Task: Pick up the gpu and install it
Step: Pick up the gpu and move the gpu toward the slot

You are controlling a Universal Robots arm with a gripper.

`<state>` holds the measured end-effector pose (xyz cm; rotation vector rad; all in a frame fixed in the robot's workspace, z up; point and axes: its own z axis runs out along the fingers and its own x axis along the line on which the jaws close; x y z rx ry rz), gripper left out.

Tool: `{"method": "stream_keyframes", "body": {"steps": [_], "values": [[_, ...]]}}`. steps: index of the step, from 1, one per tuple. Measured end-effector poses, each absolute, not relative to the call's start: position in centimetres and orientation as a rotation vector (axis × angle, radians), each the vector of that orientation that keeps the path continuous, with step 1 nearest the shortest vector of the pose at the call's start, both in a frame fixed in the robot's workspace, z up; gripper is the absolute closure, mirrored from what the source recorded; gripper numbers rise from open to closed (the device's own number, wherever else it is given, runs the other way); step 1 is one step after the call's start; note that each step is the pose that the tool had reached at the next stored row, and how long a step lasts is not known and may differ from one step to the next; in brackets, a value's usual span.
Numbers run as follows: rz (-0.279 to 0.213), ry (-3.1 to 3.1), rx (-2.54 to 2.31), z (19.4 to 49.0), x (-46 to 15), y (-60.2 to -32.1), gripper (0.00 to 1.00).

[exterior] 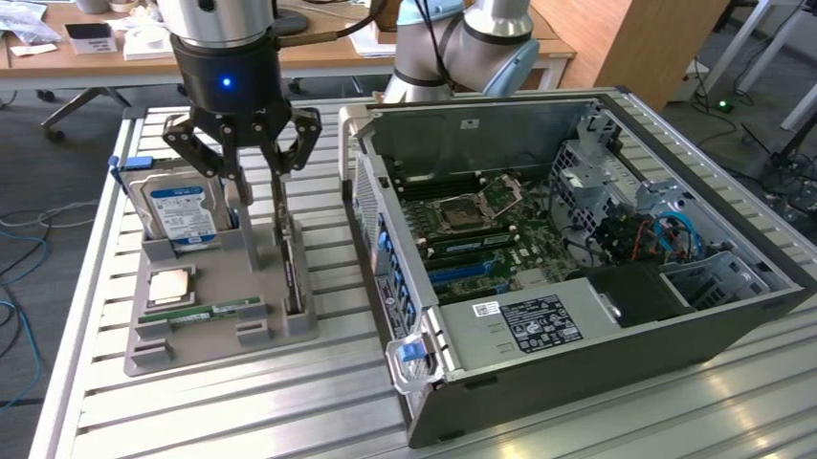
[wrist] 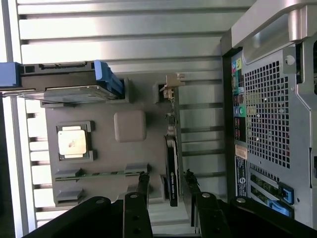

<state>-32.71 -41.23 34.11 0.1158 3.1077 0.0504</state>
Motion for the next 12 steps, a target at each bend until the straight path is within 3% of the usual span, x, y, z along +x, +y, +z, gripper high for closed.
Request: {"method": "stream_keyframes", "body": {"steps": [12], "values": [[0.049,3.108,0.116,33.83,-32.59,-41.23,0.58]]}}
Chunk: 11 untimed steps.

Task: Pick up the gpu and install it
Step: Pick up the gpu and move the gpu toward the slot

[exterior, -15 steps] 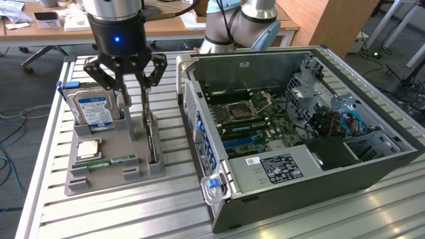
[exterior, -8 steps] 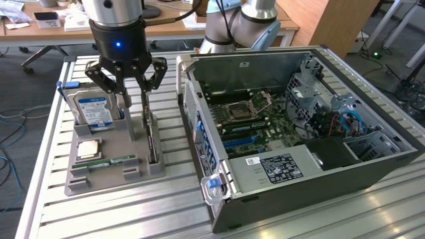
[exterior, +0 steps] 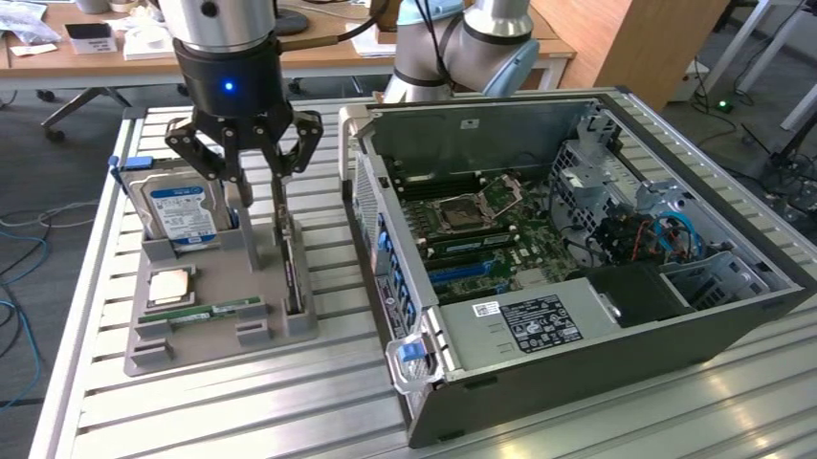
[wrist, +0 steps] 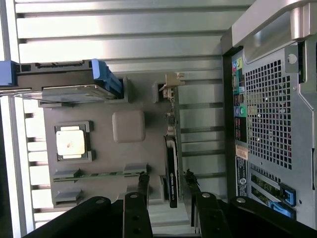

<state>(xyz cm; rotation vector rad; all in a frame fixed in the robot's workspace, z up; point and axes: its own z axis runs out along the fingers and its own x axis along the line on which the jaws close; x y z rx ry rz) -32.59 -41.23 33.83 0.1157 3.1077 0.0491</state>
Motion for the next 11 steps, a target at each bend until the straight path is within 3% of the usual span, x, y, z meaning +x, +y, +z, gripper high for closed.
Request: {"method": "stream_keyframes", "body": {"steps": [11], "values": [[0.048,3.108,0.116,33.08,-32.30,-41.23,0.58]]}}
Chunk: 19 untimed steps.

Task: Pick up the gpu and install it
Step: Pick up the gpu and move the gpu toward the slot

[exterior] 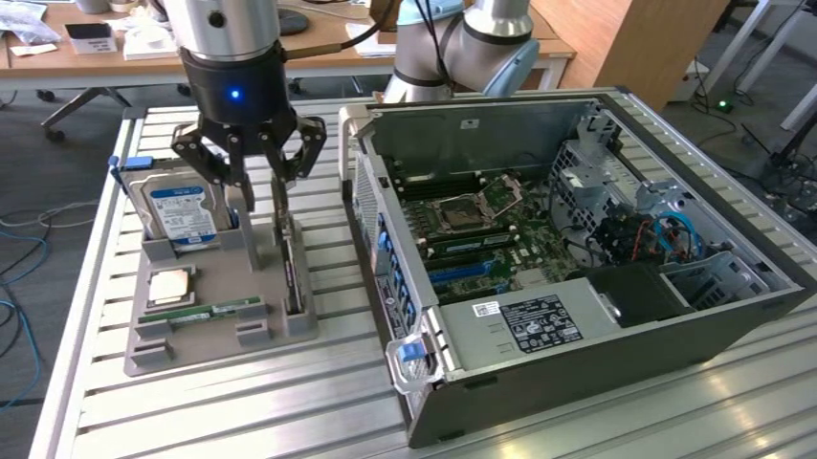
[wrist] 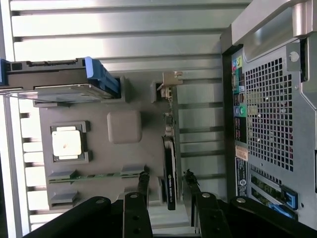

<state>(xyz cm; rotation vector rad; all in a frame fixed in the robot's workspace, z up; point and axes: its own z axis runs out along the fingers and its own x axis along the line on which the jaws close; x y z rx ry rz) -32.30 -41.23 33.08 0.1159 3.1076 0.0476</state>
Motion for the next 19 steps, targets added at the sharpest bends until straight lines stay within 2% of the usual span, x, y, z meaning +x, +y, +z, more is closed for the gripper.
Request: {"method": "stream_keyframes", "body": {"steps": [19], "values": [[0.048,3.108,0.116,31.96,-32.29,-41.23,0.58]]}}
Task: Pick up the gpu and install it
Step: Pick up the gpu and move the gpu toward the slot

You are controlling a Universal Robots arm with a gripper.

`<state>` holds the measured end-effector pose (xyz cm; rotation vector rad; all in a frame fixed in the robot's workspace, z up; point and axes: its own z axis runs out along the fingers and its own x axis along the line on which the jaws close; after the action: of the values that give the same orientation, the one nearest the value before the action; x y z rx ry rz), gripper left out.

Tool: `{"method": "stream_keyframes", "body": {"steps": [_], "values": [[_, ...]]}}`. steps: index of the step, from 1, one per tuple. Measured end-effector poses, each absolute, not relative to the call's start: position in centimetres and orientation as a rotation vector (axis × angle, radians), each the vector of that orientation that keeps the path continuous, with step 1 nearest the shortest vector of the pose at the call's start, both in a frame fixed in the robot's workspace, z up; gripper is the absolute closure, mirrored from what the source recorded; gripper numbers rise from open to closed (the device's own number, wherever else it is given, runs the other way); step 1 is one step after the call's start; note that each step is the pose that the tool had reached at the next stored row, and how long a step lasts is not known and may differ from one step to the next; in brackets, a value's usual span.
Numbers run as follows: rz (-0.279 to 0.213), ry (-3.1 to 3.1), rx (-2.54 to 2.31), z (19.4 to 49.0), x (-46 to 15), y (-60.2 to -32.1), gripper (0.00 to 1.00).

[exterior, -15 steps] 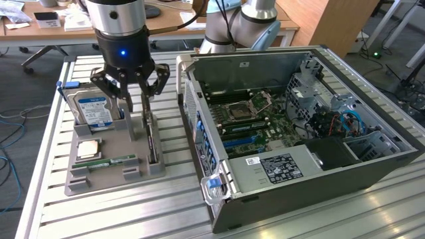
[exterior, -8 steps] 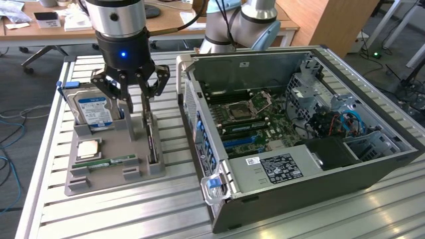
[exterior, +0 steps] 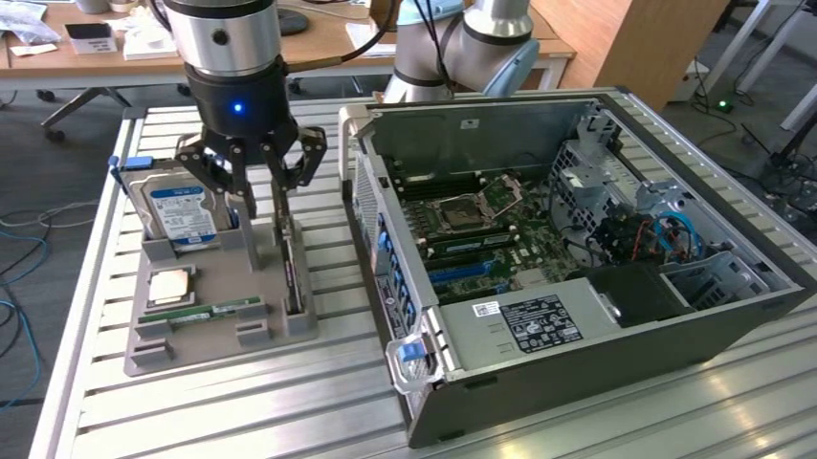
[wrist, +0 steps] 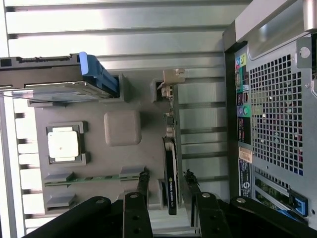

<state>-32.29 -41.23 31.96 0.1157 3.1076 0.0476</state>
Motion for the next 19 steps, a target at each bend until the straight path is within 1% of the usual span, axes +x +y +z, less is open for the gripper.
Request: {"method": "stream_keyframes", "body": {"steps": [12,19], "values": [[0.048,3.108,0.116,31.85,-32.29,-41.23,0.58],[0.048,3.108,0.116,31.20,-32.29,-41.23,0.58]]}}
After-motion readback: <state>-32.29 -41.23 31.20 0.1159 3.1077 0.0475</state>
